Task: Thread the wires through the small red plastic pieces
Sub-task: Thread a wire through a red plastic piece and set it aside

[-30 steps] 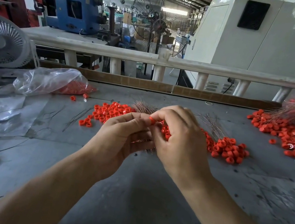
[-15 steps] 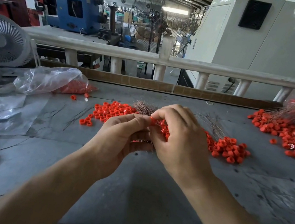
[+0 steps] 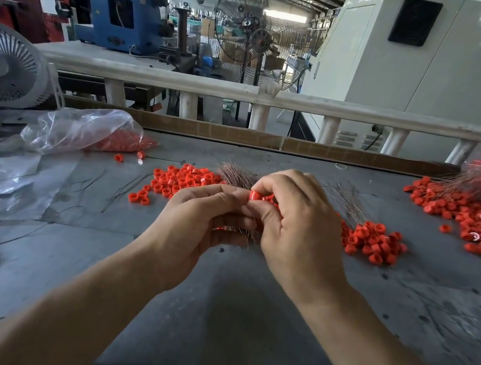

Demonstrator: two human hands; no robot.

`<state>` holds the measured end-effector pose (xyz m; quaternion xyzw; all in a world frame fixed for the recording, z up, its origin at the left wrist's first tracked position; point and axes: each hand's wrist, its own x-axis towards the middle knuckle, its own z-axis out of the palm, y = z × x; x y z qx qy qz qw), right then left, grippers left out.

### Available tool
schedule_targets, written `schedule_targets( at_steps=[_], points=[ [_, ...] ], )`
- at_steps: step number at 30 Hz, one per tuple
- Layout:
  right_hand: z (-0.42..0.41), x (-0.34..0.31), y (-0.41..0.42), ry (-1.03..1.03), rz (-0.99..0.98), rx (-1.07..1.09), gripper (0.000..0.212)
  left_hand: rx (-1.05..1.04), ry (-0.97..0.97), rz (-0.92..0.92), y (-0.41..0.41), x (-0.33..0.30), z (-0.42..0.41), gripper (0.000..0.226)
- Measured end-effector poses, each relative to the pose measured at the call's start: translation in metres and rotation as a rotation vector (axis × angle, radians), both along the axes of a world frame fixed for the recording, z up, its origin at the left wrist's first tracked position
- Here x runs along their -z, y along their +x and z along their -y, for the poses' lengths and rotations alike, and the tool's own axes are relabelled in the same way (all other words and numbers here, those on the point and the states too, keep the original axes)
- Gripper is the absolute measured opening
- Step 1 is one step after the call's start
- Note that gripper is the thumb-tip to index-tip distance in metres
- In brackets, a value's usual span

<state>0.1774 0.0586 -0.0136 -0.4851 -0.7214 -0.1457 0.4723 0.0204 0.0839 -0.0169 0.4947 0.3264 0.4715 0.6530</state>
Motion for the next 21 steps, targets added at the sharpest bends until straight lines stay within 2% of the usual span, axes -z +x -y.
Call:
schedule_targets(
  at_steps=[9, 15, 17, 21],
  points=[
    [-0.0028, -0.0007, -0.0003, 0.054, 0.015, -0.027, 0.007, 0.017, 0.003, 0.031, -0.0003, -0.0004, -0.0023, 0.018],
    [-0.0025, -0.0024, 0.0021, -0.007, 0.005, -0.053, 0.006, -0.025, 0.023, 0.09, -0.0031, 0.0011, -0.0042, 0.043],
    [-0.0023, -0.0003, 0.0016, -0.036, 0.003, -0.09, 0.01, -0.037, 0.028, 0.103, -0.0039, 0.0016, -0.0051, 0.042],
    [-0.004, 0.0011, 0.0037, -0.035, -0.054, -0.165, 0.016, -0.035, 0.054, 0.109, -0.0058, 0.0023, -0.0079, 0.024]
  ],
)
